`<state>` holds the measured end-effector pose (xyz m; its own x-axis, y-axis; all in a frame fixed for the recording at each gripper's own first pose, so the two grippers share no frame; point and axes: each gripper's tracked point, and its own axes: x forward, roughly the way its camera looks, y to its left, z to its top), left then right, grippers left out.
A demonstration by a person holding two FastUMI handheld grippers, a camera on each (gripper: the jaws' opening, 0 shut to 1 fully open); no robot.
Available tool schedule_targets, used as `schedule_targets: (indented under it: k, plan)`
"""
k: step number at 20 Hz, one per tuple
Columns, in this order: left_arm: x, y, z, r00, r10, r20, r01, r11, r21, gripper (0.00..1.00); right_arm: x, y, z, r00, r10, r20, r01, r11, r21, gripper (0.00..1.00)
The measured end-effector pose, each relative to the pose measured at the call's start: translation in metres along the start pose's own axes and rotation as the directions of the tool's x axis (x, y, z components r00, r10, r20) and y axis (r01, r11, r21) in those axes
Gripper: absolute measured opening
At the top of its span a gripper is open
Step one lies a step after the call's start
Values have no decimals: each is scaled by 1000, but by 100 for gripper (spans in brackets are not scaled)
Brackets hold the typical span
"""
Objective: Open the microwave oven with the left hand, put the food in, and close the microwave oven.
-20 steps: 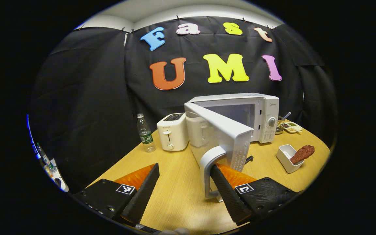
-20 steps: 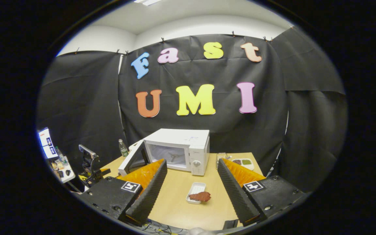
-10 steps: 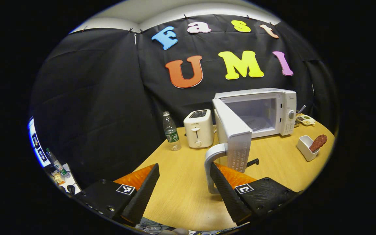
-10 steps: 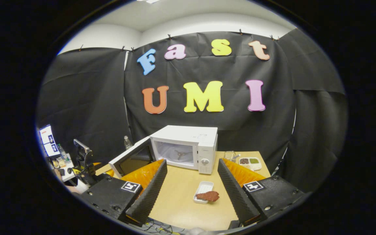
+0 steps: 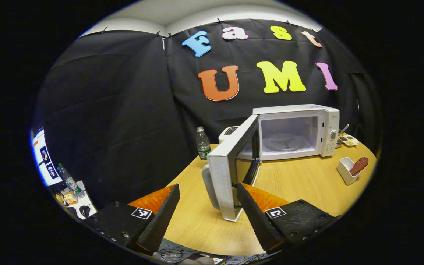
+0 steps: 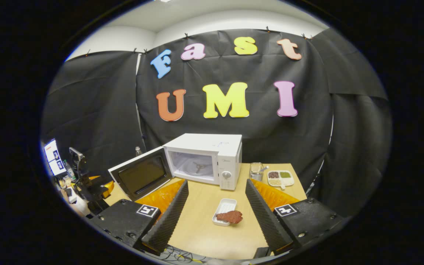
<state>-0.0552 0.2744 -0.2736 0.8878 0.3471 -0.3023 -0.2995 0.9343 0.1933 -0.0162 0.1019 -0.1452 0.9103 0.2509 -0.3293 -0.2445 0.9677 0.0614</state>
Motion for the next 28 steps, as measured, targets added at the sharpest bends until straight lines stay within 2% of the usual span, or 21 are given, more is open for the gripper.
schedule_targets:
  k: [4, 5, 7, 8, 11, 14, 17, 18, 19, 21, 23, 24, 25, 26, 27, 28]
  plan:
    - [-21, -35, 15, 999, -50, 12, 51, 998, -42, 95, 25, -47, -60, 993, 4, -122, 6, 997, 80, 91]
    - [-25, -44, 21, 998, -63, 15, 64, 997, -53, 95, 35, -58, -76, 988, 14, -154, 2, 995, 103, 87]
    - [-26, -61, 28, 997, -77, 6, 77, 996, -55, 95, 54, -74, -114, 970, 51, -237, -12, 986, 166, 81]
    - [-26, -67, 33, 997, -75, 4, 75, 996, -46, 95, 64, -79, -131, 958, 78, -274, -22, 979, 202, 81]
    - [-31, -92, 58, 997, -82, 7, 83, 995, -54, 96, 95, -85, -172, 919, 177, -352, -52, 939, 339, 77]
    - [-35, -118, 88, 996, -88, 21, 90, 994, -65, 95, 122, -84, -201, 868, 292, -402, -73, 875, 478, 72]
    - [-41, -140, 126, 994, -88, 70, 94, 992, -86, 95, 145, -77, -211, 821, 389, -418, -94, 814, 573, 70]
    - [-44, -145, 140, 992, -86, 91, 94, 992, -89, 95, 151, -74, -210, 805, 421, -418, -99, 790, 605, 80]
    - [-46, -151, 150, 990, -93, 106, 103, 991, -86, 95, 159, -70, -207, 796, 447, -407, -104, 765, 636, 67]
    - [-51, -161, 167, 986, -102, 134, 112, 992, -66, 95, 163, -63, -209, 767, 485, -419, -109, 743, 661, 60]
    - [-52, -168, 179, 982, -113, 151, 121, 992, -43, 95, 169, -57, -209, 751, 507, -424, -109, 727, 678, 55]
    - [-52, -171, 183, 981, -119, 156, 125, 992, -32, 95, 171, -53, -209, 740, 523, -422, -113, 716, 689, 65]
    - [-50, -172, 185, 980, -118, 161, 124, 992, -26, 95, 171, -50, -211, 731, 531, -429, -109, 711, 695, 50]
    - [-49, -175, 187, 979, -127, 162, 133, 991, -24, 95, 172, -48, -212, 722, 539, -434, -107, 707, 699, 60]
    - [-47, -177, 185, 979, -131, 159, 136, 990, -25, 95, 172, -47, -214, 718, 542, -438, -100, 702, 705, 43]
    - [-44, -179, 186, 977, -139, 159, 145, 989, -26, 95, 174, -47, -215, 720, 539, -437, -88, 695, 714, 40]
